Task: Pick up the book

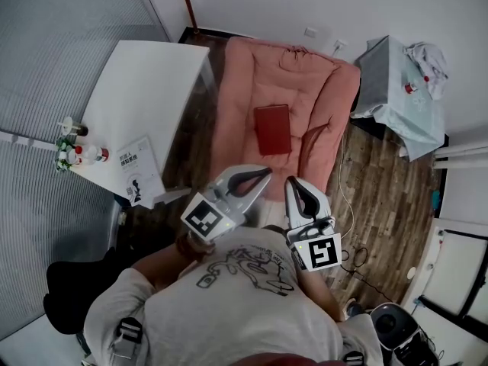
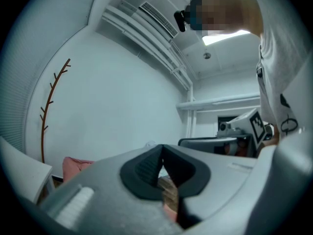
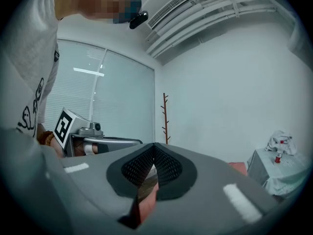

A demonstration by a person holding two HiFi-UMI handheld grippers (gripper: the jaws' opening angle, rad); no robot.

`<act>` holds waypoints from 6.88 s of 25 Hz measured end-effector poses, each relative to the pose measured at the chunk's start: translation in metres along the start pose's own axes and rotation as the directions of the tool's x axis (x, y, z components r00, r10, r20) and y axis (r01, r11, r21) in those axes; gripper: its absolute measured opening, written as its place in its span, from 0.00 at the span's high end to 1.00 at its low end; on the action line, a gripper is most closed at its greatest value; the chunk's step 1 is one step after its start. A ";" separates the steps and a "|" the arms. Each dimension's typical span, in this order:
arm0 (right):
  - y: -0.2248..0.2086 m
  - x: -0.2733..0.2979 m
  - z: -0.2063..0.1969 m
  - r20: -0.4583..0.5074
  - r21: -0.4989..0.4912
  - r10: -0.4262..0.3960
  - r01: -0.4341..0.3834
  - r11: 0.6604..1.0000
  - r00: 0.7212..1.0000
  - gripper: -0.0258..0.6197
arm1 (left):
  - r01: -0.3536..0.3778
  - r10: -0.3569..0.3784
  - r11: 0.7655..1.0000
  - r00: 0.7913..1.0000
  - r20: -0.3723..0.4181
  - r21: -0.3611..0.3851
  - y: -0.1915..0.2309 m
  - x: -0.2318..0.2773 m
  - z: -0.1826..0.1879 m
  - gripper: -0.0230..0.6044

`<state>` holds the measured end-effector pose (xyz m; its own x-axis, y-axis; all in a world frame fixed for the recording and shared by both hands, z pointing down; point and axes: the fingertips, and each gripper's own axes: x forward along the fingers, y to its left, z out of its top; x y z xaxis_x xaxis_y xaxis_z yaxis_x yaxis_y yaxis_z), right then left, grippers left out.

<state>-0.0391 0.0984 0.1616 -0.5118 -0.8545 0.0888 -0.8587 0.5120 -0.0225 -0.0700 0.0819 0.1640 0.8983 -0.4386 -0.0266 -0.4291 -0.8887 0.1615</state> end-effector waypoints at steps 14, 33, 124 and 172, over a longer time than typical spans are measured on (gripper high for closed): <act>-0.001 0.002 -0.013 -0.014 0.021 -0.011 0.011 1.000 1.000 0.95 | 0.009 -0.010 1.000 1.000 -0.020 -0.014 0.004 0.003 -0.014 0.96; -0.059 -0.010 -0.045 -0.056 0.031 0.034 -0.032 0.999 0.998 0.95 | -0.054 0.050 0.997 0.996 -0.076 -0.052 0.015 0.037 -0.048 0.96; -0.279 0.251 -0.694 -0.518 0.259 0.293 -0.180 0.949 0.803 0.17 | -0.301 0.056 0.876 0.839 -0.541 -0.376 0.344 0.160 -0.693 0.23; -0.269 0.202 -0.543 -0.347 0.261 0.128 -0.036 0.965 0.929 0.43 | -0.254 0.148 0.942 0.902 -0.406 -0.219 0.291 0.178 -0.527 0.38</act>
<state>0.1026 -0.1646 0.7259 -0.5765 -0.6975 0.4256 -0.8169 0.5018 -0.2843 0.0149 -0.1848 0.7260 0.7846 -0.4731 0.4007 -0.6116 -0.6964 0.3753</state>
